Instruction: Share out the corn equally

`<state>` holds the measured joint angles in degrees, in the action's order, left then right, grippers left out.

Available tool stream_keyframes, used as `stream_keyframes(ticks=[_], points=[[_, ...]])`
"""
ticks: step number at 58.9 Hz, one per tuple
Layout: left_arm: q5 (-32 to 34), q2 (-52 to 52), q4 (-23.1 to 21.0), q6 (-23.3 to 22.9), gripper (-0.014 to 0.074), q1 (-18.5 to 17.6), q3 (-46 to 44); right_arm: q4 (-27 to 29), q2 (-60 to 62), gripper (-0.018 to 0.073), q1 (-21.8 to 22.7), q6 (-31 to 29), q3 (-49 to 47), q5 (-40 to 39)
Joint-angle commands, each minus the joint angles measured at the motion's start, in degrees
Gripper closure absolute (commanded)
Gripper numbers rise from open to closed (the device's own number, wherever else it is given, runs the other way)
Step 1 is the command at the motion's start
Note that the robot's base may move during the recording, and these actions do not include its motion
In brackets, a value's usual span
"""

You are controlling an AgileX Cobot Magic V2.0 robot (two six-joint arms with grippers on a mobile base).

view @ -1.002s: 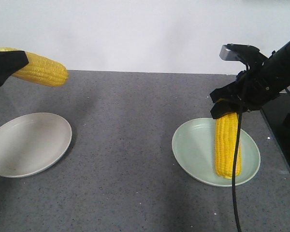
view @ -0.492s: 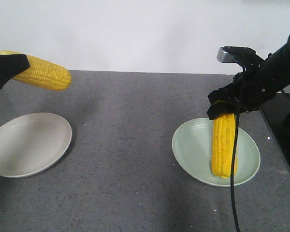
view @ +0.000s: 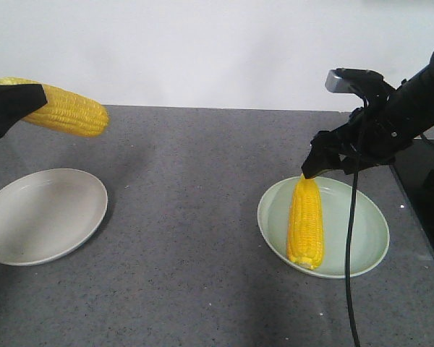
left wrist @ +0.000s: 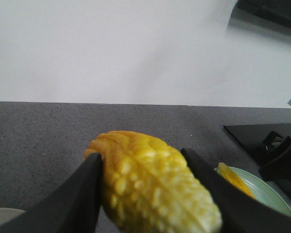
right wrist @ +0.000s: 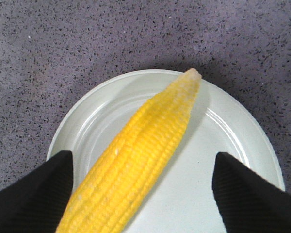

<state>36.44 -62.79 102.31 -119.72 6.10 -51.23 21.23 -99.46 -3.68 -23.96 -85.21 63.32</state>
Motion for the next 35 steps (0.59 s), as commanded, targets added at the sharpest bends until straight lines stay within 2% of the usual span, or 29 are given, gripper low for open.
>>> stream_keyframes(ticks=[1,7,14,19,27,35], points=[[2.4,1.3,0.2,-1.9,0.0603,0.0,-1.6,1.1,2.5,-0.0018,0.3,0.5,-1.5,-1.5],[7.0,2.4,0.2,-4.3,0.0603,0.0,-1.7,1.1,2.5,-0.0018,0.3,0.5,-1.5,-1.5],[11.6,4.4,0.2,-4.3,0.0603,0.0,-1.7,1.1,2.5,-0.0018,0.3,0.7,-1.5,-1.5],[12.0,6.0,0.2,-4.2,0.0603,0.1,-1.6,1.1,2.5,-0.0018,0.3,0.8,-1.5,-1.2],[11.7,7.3,0.2,-4.2,0.0603,4.3,-1.6,1.1,2.5,-0.0018,0.3,1.1,-1.5,-0.9],[14.4,7.0,0.2,-4.2,0.0603,7.7,-1.6,1.1,2.5,-0.0018,0.3,1.3,-1.5,-0.1]])
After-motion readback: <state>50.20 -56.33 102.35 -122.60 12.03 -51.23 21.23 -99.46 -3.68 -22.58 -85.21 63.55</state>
